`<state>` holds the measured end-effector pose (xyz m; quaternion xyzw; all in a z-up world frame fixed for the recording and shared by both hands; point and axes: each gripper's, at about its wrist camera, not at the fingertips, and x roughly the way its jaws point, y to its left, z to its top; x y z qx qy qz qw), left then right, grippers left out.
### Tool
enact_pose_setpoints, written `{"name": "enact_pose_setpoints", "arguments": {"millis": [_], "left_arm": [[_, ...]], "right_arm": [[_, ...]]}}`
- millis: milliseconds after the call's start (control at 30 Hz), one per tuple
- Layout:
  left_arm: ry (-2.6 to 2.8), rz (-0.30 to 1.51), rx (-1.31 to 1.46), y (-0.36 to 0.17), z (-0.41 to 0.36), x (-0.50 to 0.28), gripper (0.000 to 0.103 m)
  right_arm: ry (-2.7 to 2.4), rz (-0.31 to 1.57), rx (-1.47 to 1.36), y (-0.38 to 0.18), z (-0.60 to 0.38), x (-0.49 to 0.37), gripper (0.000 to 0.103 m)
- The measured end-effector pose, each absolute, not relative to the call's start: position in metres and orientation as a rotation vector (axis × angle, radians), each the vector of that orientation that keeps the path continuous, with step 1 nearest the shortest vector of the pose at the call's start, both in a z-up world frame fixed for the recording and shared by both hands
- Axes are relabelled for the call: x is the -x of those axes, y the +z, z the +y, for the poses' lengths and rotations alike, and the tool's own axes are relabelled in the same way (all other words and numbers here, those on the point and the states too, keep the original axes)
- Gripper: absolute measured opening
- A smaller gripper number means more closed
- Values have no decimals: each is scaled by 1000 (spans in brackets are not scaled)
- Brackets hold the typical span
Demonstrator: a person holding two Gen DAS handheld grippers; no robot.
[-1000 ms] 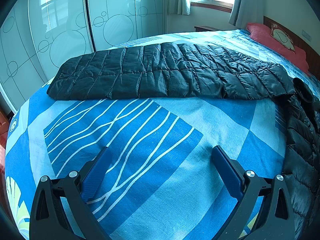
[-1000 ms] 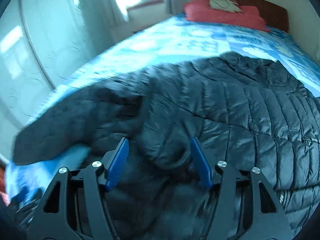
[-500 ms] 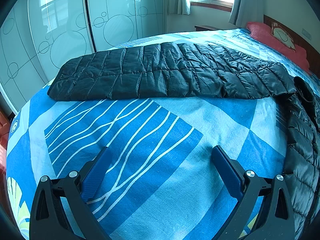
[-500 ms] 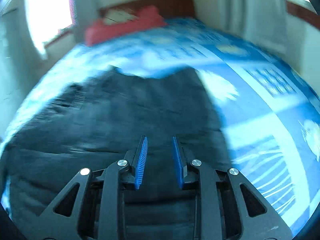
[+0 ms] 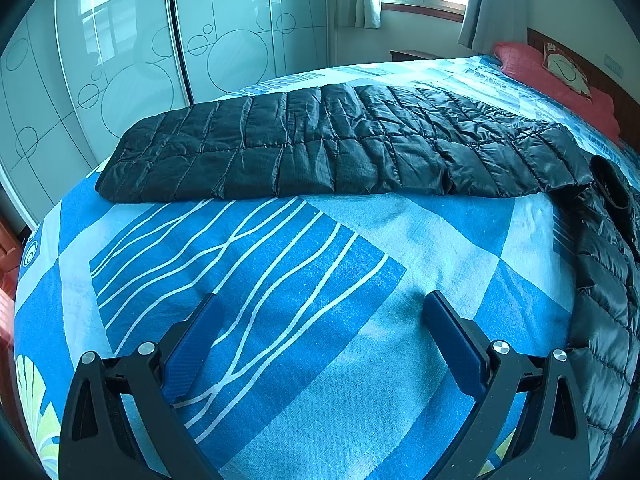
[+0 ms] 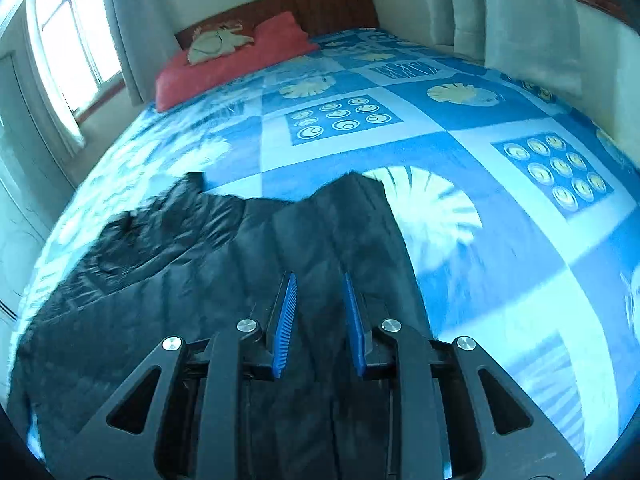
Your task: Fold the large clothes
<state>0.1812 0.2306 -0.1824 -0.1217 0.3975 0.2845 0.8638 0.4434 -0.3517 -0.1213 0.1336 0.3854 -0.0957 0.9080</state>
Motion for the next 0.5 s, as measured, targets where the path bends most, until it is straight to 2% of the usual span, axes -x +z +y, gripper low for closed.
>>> {"name": "enact_pose_setpoints", "arguments": {"millis": [100, 233, 267, 300, 333, 433, 500], "left_arm": [[596, 833, 255, -182, 231, -181, 99], [594, 832, 258, -182, 231, -181, 99], [595, 832, 258, -182, 231, -181, 99], [596, 832, 255, -182, 230, -181, 99], [597, 832, 255, -182, 231, -181, 99], [596, 831, 256, -182, 231, -181, 99], [596, 832, 255, -182, 230, -181, 99]], "right_arm": [[-221, 898, -260, -156, -357, -464, 25], [-226, 894, -269, -147, -357, -462, 25], [-221, 877, -303, -141, -356, -454, 32], [-209, 855, -315, -135, -354, -446, 45], [-199, 823, -300, -128, -347, -432, 49], [-183, 791, -220, -126, -325, -405, 51], [-180, 852, -189, -143, -320, -407, 51]]}}
